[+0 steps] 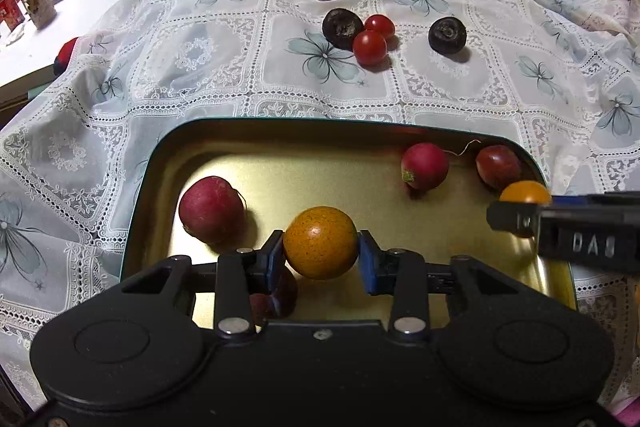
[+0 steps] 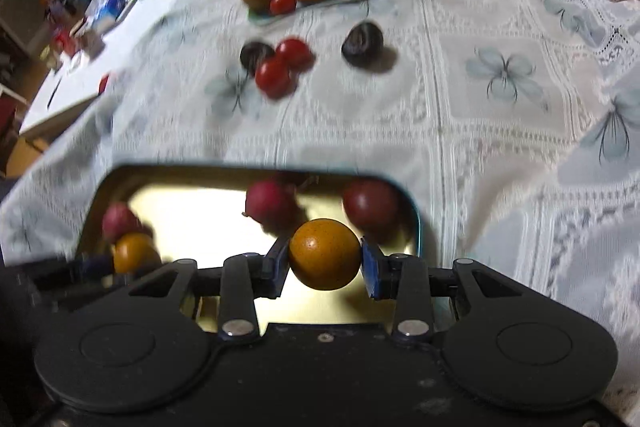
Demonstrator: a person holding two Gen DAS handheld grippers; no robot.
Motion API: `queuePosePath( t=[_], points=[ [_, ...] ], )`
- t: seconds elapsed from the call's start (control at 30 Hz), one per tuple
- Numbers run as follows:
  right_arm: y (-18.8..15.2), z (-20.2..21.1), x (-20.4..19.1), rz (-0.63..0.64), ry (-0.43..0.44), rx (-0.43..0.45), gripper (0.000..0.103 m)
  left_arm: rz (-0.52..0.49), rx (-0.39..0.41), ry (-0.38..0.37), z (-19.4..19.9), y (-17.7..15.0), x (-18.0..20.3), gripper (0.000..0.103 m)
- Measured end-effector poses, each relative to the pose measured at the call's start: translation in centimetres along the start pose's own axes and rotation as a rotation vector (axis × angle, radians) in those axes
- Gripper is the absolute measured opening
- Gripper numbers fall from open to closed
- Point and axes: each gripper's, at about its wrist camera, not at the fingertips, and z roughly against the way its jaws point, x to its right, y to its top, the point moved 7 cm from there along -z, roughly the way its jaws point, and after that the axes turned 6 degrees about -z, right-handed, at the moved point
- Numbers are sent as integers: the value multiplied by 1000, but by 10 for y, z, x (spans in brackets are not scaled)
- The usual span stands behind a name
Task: Organize fruits
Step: 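Carry both held fruits over the gold tray and open both grippers to release them, then grasp a dark plum with the left gripper while the right grasps another dark plum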
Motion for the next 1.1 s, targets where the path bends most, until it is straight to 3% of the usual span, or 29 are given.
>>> queuePosePath(
  t=[0.47, 1.1],
  points=[
    [-16, 9, -8, 71, 2, 64, 41, -33, 5, 30, 2, -1, 3, 47],
    [-23, 3, -11, 65, 26, 18, 41, -4, -15, -2, 8, 2, -4, 47]
  ],
)
